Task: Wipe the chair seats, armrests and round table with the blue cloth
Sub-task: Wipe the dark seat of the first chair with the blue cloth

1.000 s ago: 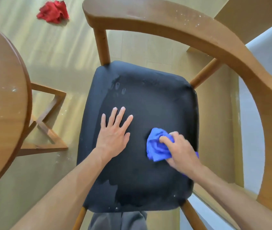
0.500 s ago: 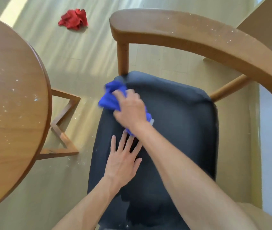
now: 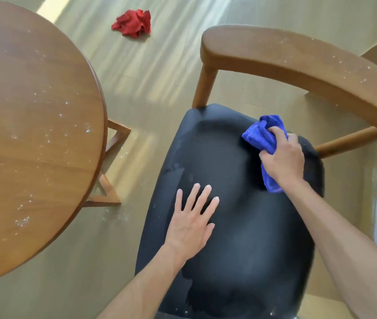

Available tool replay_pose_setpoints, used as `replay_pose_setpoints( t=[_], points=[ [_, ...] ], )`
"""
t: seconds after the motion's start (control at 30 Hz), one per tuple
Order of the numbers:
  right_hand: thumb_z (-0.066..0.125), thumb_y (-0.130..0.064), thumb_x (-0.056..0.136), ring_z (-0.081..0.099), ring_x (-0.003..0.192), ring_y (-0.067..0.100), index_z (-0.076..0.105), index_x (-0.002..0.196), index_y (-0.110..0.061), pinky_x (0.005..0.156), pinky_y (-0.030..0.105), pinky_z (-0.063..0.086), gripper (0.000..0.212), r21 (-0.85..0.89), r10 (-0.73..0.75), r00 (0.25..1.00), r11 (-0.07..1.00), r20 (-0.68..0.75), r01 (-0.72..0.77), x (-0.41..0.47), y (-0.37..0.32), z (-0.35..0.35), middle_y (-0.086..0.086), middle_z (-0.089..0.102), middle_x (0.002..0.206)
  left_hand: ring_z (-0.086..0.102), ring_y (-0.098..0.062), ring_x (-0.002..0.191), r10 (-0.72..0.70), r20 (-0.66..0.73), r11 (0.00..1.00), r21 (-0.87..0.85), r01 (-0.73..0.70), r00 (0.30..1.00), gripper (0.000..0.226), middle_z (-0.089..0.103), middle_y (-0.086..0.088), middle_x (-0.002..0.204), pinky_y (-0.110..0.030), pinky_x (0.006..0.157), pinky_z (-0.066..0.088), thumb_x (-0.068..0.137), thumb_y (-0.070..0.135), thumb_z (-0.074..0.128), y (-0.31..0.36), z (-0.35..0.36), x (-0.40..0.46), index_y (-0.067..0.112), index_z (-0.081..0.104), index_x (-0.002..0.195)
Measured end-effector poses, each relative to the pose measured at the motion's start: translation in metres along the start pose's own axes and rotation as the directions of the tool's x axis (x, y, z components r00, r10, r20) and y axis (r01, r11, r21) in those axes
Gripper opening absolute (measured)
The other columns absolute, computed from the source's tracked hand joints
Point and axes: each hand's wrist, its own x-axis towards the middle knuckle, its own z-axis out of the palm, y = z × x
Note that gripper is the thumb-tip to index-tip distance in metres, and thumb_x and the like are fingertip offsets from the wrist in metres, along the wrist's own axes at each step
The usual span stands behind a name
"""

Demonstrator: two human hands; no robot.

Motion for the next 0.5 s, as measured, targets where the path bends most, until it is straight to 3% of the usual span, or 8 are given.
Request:
replay_pose_setpoints(
  t=[0.13,0.23,0.3,0.37,0.43,0.5],
  points=[
    [0.068,-0.011,0.073,0.052,0.095,0.032,0.057,0.126,-0.018,0.073,0.033,0.043,0.054,0.049,-0.185,0.98,0.982,0.077,0.181,-0.095,-0.027,0.03,0.009,0.052,0.114,0.053,-0.035,0.125,-0.113,-0.146,0.97,-0.229,0.077,0.983,0.036,0.055,-0.017,0.133,-0.051,0.1,0.046,0.075,0.013,0.073,-0.007,-0.007,-0.005,0.005,0.065,0.109],
    [0.072,-0.028,0.077,0.052,0.101,0.02,0.054,0.132,-0.026,0.078,0.03,0.045,0.058,0.122,-0.241,0.952,0.968,0.186,0.221,-0.128,-0.027,0.03,-0.002,0.051,0.12,0.056,-0.034,0.114,-0.331,-0.165,0.87,-0.434,0.233,0.929,0.029,0.054,-0.018,0.126,-0.045,0.092,0.05,0.077,0.002,0.068,-0.007,-0.021,-0.002,0.001,0.061,0.106],
    [0.067,-0.043,0.081,0.051,0.107,0.003,0.044,0.137,-0.042,0.085,0.022,0.041,0.06,0.314,-0.218,0.918,0.943,0.331,0.111,-0.118,-0.015,0.012,-0.017,0.049,0.125,0.053,-0.03,0.107,-0.427,-0.145,0.814,-0.491,0.31,0.892,0.028,0.052,-0.012,0.125,-0.043,0.089,0.048,0.082,0.008,0.064,0.001,-0.032,0.005,0.004,0.058,0.109],
    [0.062,-0.039,0.088,0.054,0.106,-0.004,0.041,0.136,-0.049,0.088,0.02,0.043,0.053,0.508,-0.144,0.92,0.859,0.364,-0.067,-0.104,0.007,-0.009,-0.019,0.053,0.124,0.047,-0.025,0.101,-0.473,-0.093,0.769,-0.529,0.359,0.876,0.034,0.049,-0.007,0.123,-0.039,0.087,0.044,0.087,0.02,0.06,0.02,-0.041,0.016,0.008,0.053,0.118],
    [0.06,-0.028,0.091,0.055,0.104,0.001,0.045,0.135,-0.043,0.091,0.025,0.045,0.048,0.469,-0.042,0.951,0.876,0.306,-0.112,-0.102,0.031,-0.022,-0.015,0.055,0.119,0.04,-0.023,0.101,-0.54,0.025,0.669,-0.594,0.448,0.841,0.047,0.041,-0.004,0.125,-0.036,0.087,0.042,0.09,0.033,0.055,0.046,-0.047,0.031,0.014,0.043,0.132],
    [0.061,-0.022,0.09,0.052,0.108,0.01,0.049,0.134,-0.031,0.096,0.028,0.043,0.047,0.341,-0.039,0.934,0.936,0.356,-0.091,-0.116,0.042,-0.021,-0.013,0.054,0.117,0.034,-0.022,0.101,-0.633,0.151,0.522,-0.641,0.563,0.76,0.057,0.032,-0.004,0.129,-0.037,0.087,0.043,0.091,0.04,0.054,0.068,-0.05,0.045,0.018,0.033,0.139]
  ],
)
